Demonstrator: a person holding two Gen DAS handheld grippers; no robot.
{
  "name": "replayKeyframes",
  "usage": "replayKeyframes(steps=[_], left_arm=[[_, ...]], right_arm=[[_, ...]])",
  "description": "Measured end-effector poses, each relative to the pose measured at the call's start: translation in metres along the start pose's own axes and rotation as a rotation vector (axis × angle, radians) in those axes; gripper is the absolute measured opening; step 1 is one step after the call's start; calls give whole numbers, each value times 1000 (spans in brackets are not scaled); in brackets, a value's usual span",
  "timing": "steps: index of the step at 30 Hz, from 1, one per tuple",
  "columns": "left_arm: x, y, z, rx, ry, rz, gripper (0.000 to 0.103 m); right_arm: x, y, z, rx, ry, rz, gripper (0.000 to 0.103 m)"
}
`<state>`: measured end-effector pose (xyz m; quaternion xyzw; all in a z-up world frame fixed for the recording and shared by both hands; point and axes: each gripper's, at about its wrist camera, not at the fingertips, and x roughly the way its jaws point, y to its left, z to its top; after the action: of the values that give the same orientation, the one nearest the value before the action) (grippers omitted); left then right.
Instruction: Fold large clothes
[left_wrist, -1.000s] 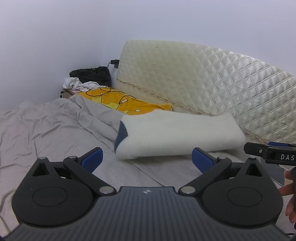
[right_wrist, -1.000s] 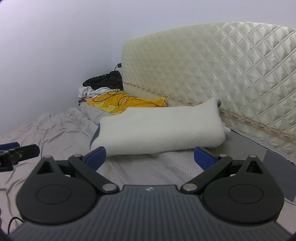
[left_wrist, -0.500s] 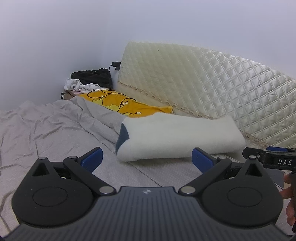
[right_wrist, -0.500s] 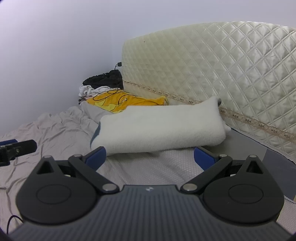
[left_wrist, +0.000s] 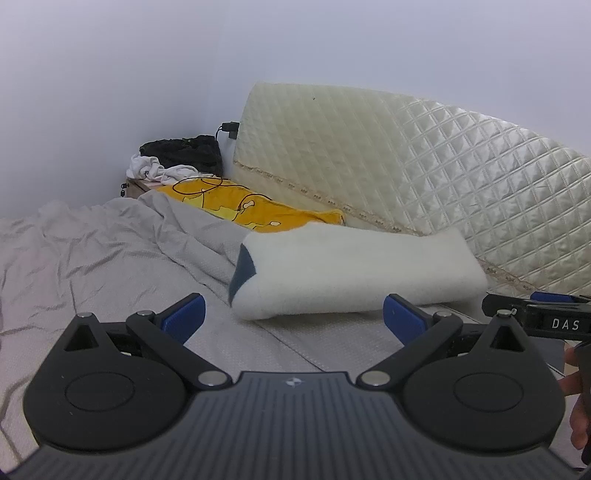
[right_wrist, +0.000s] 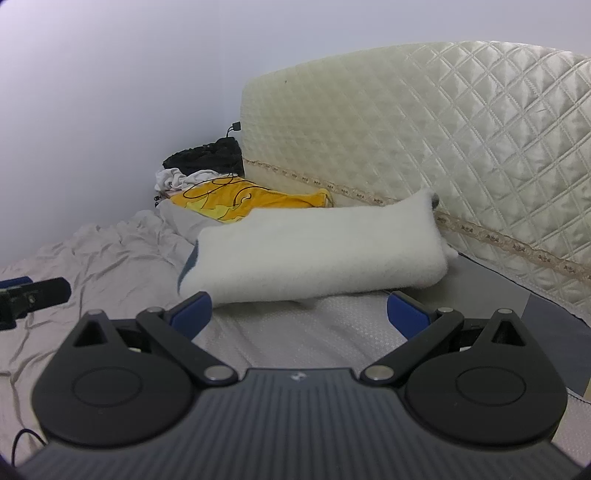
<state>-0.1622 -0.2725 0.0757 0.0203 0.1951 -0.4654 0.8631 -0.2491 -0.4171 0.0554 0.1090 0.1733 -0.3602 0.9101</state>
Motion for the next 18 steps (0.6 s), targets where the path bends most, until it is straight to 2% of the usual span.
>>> replayKeyframes(steps=[18], left_arm=[[-1,0,0,-3,-1,-5,103]], right_arm=[[-2,2,-1,-15,3,1,103]])
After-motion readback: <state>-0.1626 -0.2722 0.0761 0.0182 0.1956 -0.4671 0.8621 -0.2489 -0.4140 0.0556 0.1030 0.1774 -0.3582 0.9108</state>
